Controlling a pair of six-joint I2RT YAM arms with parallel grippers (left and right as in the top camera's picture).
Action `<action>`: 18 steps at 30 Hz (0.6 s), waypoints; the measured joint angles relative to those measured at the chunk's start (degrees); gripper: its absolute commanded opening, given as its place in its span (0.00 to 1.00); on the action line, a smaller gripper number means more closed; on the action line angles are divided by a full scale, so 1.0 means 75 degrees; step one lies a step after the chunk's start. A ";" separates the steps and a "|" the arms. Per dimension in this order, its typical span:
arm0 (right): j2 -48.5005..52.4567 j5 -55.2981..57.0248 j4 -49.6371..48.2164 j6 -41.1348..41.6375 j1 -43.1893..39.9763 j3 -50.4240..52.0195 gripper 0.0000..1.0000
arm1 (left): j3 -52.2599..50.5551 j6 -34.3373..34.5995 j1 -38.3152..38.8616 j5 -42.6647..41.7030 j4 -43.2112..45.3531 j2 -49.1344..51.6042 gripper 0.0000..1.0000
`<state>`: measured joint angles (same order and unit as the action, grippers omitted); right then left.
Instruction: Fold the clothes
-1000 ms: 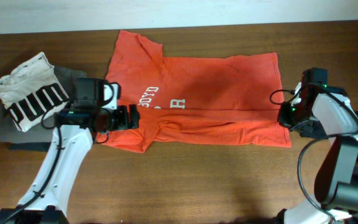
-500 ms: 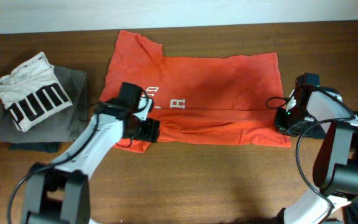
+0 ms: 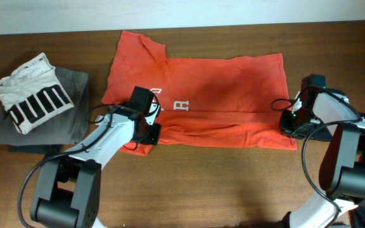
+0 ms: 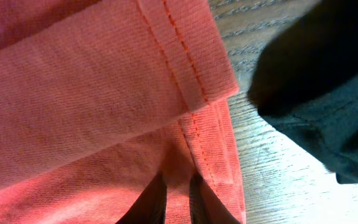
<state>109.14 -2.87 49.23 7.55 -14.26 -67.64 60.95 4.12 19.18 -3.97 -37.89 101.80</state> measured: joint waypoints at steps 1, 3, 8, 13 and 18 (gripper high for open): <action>0.0000 0.0000 0.0000 0.0000 0.0000 0.0000 0.18 | 0.0000 0.0000 0.0000 0.0000 0.0000 0.0000 0.00; 0.0000 0.0000 0.0000 0.0000 0.0003 0.0000 0.18 | 0.0000 0.0000 0.0000 0.0000 -0.0006 0.0000 0.00; 0.0000 0.0000 0.0003 0.0000 0.0000 0.0000 0.19 | 0.0204 -0.0012 0.0000 0.0006 -0.0195 0.0000 0.00; 0.0003 0.0000 0.0006 0.0000 0.0000 0.0000 0.18 | 0.1352 -0.0152 0.0000 0.0294 0.0009 -0.0017 0.00; 0.0000 -0.0003 0.0006 -0.0006 0.0000 0.0000 0.18 | 0.2253 -0.0358 0.0000 0.0711 0.0761 -0.0230 0.25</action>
<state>109.14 -2.90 49.28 7.51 -14.26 -67.64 77.84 1.43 19.18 1.37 -32.18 100.07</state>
